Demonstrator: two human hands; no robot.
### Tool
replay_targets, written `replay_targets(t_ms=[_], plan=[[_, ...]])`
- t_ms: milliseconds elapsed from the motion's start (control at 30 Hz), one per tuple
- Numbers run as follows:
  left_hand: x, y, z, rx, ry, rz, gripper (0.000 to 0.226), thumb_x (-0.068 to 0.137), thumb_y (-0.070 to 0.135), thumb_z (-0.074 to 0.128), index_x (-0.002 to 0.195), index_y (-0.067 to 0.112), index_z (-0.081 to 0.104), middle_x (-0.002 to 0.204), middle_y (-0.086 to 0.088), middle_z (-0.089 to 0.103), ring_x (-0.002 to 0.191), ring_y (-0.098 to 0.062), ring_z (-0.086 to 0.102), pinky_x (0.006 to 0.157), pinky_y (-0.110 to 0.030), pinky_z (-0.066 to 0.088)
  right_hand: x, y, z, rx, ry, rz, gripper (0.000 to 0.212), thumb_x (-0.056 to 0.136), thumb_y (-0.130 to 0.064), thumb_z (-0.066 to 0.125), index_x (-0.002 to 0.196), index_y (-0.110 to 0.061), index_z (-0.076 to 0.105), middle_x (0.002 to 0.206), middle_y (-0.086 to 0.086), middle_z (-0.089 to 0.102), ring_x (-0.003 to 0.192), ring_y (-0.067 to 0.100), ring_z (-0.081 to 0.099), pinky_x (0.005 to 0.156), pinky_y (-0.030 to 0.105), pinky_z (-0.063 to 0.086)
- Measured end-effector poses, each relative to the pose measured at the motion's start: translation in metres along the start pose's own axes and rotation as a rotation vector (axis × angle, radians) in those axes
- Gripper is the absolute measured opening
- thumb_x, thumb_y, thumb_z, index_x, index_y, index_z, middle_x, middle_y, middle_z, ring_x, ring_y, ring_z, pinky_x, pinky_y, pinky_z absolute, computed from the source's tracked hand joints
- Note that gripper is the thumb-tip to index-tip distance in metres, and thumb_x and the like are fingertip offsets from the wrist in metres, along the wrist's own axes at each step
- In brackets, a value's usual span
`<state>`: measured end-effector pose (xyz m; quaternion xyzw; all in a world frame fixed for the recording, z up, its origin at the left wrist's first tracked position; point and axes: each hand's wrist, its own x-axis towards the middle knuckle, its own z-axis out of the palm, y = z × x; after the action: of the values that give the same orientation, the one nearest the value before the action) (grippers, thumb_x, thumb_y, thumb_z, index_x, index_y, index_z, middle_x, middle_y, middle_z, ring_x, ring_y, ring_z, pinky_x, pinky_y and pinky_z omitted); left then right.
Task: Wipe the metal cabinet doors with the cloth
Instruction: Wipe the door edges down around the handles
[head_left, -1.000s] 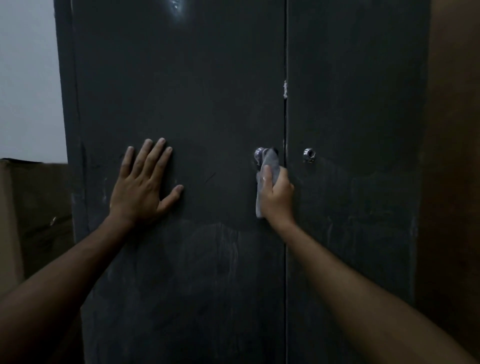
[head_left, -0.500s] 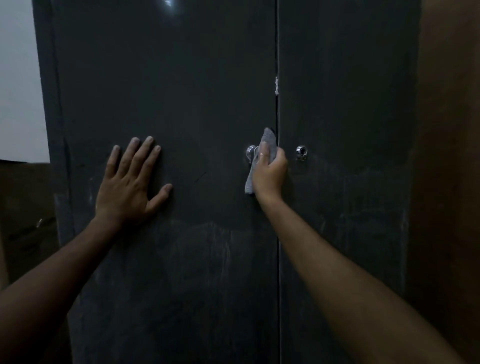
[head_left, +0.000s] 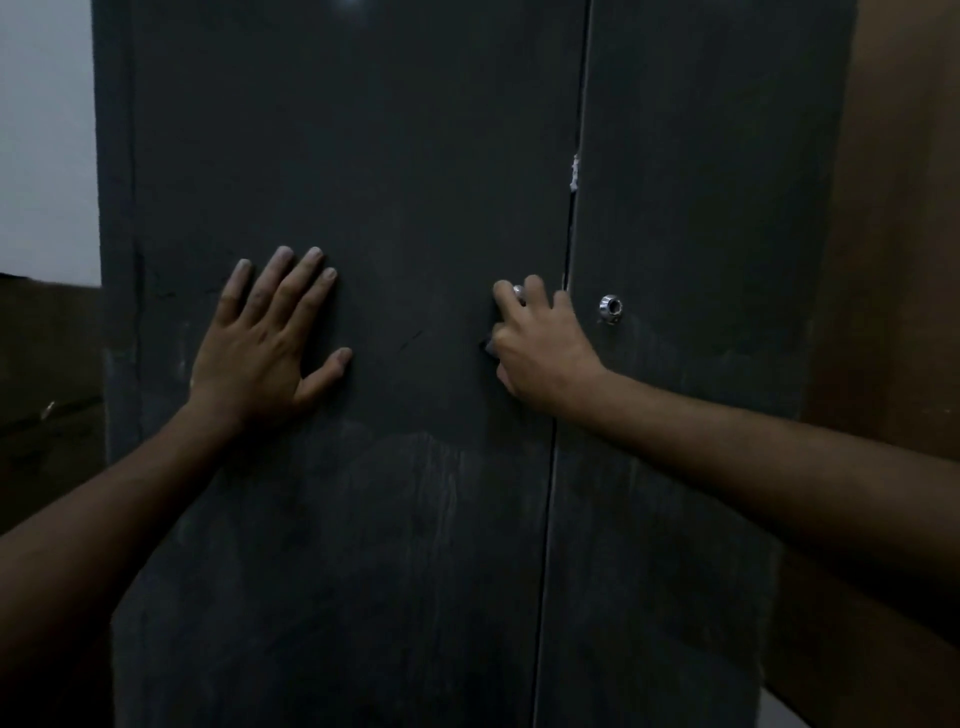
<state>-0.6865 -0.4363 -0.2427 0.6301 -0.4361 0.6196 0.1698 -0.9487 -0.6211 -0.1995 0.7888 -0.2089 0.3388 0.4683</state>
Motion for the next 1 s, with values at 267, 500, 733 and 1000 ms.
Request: replay_targets(t_ms=[267, 500, 733, 1000], plan=[[-0.001, -0.002, 0.002, -0.017, 0.003, 0.008, 0.088, 0.099, 0.065, 0.034, 0.166, 0.009, 0.025, 0.175, -0.012, 0.017, 0.163, -0.031, 0.010, 0.130, -0.057, 0.012, -0.042, -0.029, 0.015, 0.312, 0.118, 0.230, 0.020, 0.093, -0.033, 0.059, 0.108, -0.025, 0.069, 0.125, 0.009, 0.047, 0.103, 0.029, 0.047, 0.078, 0.044, 0.050], [0.000, 0.000, 0.002, -0.026, 0.020, -0.001, 0.087, 0.098, 0.064, 0.035, 0.164, 0.008, 0.029, 0.174, -0.012, 0.020, 0.163, -0.031, 0.013, 0.131, -0.056, 0.011, -0.018, -0.074, -0.001, 0.818, 0.437, 0.536, 0.033, 0.098, -0.023, 0.063, 0.128, -0.009, 0.065, 0.118, 0.010, 0.049, 0.099, 0.027, 0.060, 0.077, 0.036, 0.058], [-0.001, -0.002, 0.004, -0.026, 0.030, 0.009, 0.087, 0.099, 0.064, 0.034, 0.165, 0.009, 0.027, 0.175, -0.012, 0.019, 0.163, -0.032, 0.013, 0.130, -0.057, 0.013, 0.014, -0.126, 0.005, 0.779, 0.399, 0.855, 0.040, 0.094, -0.012, 0.068, 0.133, -0.010, 0.061, 0.144, 0.011, 0.055, 0.120, 0.026, 0.056, 0.102, 0.039, 0.052], [0.000, -0.001, 0.001, -0.045, 0.014, 0.015, 0.087, 0.098, 0.064, 0.034, 0.164, 0.007, 0.028, 0.174, -0.014, 0.020, 0.162, -0.033, 0.014, 0.130, -0.057, 0.012, 0.015, -0.124, -0.005, 0.656, -0.128, 0.782, 0.085, 0.096, -0.014, 0.056, 0.161, -0.001, 0.003, 0.170, 0.018, -0.005, 0.142, 0.041, 0.026, 0.115, 0.051, 0.036]])
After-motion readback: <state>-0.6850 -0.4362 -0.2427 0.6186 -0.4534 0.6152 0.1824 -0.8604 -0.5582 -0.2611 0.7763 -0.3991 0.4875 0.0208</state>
